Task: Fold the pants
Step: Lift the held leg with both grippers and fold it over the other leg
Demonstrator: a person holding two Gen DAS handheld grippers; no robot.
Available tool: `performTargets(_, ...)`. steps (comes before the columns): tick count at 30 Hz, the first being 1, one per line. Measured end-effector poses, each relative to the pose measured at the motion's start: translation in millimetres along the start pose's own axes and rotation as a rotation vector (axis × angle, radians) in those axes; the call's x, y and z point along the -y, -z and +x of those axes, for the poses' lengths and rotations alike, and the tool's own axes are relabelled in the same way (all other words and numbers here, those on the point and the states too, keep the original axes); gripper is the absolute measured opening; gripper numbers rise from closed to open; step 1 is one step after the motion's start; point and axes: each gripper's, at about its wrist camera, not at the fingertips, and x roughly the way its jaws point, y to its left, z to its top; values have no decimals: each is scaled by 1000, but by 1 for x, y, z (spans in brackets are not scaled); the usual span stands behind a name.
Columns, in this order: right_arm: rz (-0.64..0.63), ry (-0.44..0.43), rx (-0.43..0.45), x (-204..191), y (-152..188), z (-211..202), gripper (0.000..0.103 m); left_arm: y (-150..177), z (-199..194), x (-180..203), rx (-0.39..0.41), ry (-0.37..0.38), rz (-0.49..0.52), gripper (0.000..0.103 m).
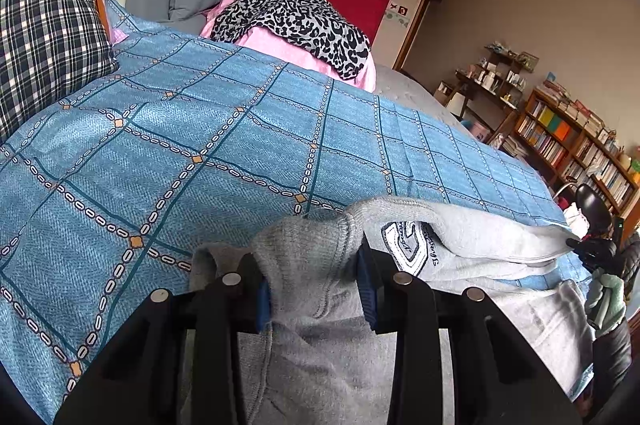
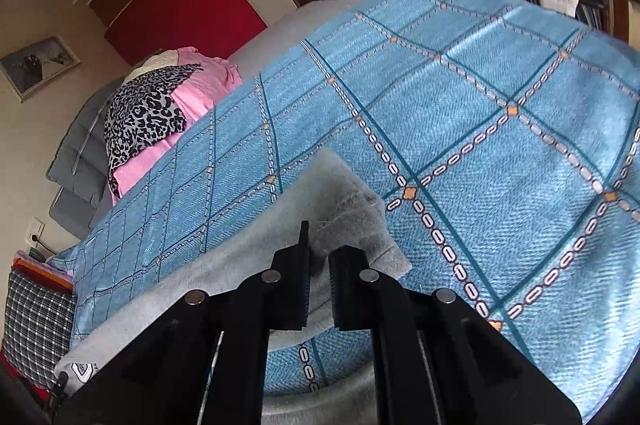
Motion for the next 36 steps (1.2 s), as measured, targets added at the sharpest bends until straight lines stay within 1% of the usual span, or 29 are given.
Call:
performTargets(4, -59, -23, 91, -5, 4, -58, 8, 1, -6, -9, 23, 3, -24, 34)
performTargets(8, -57, -33, 137, 9, 22, -108, 8, 7, -15, -21, 38, 18, -51, 34)
performTargets(10, -45, -38, 150, 20, 40, -131, 8, 12, -19, -25, 39, 28, -51, 34)
performTargets(13, -31, -39, 160, 38, 75, -162, 8, 22, -26, -26, 40, 35, -29, 34)
performTargets(15, -43, -6, 163, 49, 102, -177, 8, 28, -30, -26, 38, 43, -12, 34)
performTargets(17, -74, 54, 161, 56, 127, -185, 8, 32, -34, -24, 38, 50, 1, 34)
performTargets(19, -80, 77, 153, 61, 146, -188, 8, 36, -40, -21, 47, 56, 16, 34)
performTargets(21, -65, 72, 152, 66, 158, -193, 8, 41, -48, -18, 60, 61, 29, 34)
performTargets(26, -50, 46, 182, 67, 167, -208, 8, 44, -76, -15, 115, 78, 30, 34)
performTargets(28, -57, 44, 191, 66, 170, -215, 8, 47, -91, -14, 154, 88, 58, 34)
performTargets(29, -63, 46, 188, 67, 173, -217, 8, 50, -97, -12, 172, 87, 87, 35)
performTargets(30, -69, 48, 178, 68, 176, -217, 8, 54, -100, -11, 184, 81, 130, 36)
performTargets(32, -71, 60, 153, 72, 182, -214, 8, 64, -102, -10, 183, 38, 199, 42)
performTargets(34, -57, 69, 121, 80, 189, -209, 8, 77, -97, -12, 148, -19, 248, 50)
performTargets(36, -28, 70, 100, 88, 193, -203, 8, 88, -95, -16, 117, -47, 268, 54)
